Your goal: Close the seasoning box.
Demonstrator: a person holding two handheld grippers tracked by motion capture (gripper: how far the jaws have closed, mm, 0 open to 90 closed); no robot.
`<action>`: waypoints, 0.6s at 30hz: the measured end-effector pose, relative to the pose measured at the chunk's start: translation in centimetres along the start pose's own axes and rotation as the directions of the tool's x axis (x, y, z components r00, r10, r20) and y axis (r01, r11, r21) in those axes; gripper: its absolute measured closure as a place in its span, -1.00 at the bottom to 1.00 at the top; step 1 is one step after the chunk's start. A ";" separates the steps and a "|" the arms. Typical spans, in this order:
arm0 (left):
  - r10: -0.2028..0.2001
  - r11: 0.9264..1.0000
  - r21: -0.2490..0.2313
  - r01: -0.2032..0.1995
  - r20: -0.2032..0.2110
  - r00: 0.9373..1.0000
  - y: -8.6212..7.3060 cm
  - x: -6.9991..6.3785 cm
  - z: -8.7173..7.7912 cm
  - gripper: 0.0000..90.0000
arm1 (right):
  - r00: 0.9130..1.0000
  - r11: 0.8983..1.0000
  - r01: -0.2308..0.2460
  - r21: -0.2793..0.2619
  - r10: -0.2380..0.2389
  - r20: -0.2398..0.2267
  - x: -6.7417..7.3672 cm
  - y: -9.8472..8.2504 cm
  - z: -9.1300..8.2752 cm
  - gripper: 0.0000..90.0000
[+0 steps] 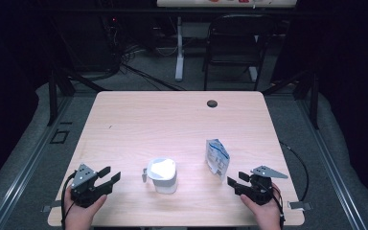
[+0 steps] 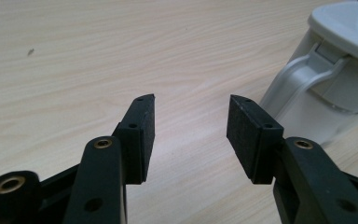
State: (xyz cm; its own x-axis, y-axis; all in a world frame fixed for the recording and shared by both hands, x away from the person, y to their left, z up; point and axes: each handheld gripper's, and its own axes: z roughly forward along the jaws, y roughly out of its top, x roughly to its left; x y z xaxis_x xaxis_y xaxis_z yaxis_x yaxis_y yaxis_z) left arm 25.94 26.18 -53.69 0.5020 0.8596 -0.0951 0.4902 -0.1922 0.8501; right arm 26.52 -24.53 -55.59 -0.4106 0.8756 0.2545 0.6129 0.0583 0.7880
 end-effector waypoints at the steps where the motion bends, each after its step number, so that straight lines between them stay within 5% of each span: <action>1: -0.002 1.000 0.011 0.002 0.000 1.000 -0.3 0.1 0.1 0.15 | 1.000 1.000 0.004 0.002 -0.004 0.004 0.0 -0.1 0.0 -0.03; 10: -0.015 1.000 0.018 0.015 0.007 1.000 -1.4 0.3 0.8 0.10 | 1.000 1.000 0.032 0.001 -0.032 0.000 0.1 -0.5 0.3 -0.02; 18: 0.029 0.998 0.056 -0.031 0.022 0.999 -2.0 0.4 1.2 0.11 | 0.999 0.999 0.041 0.001 -0.041 0.010 0.0 -0.7 0.6 -0.03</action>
State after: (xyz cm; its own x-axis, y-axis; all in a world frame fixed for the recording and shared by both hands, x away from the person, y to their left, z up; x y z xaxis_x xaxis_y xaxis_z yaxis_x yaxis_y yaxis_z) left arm 26.02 26.30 -56.08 0.5317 0.8430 -0.0814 0.5136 -0.2445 0.8224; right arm 26.48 -24.28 -56.44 -0.4287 0.8772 0.2160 0.5962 0.0951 0.7972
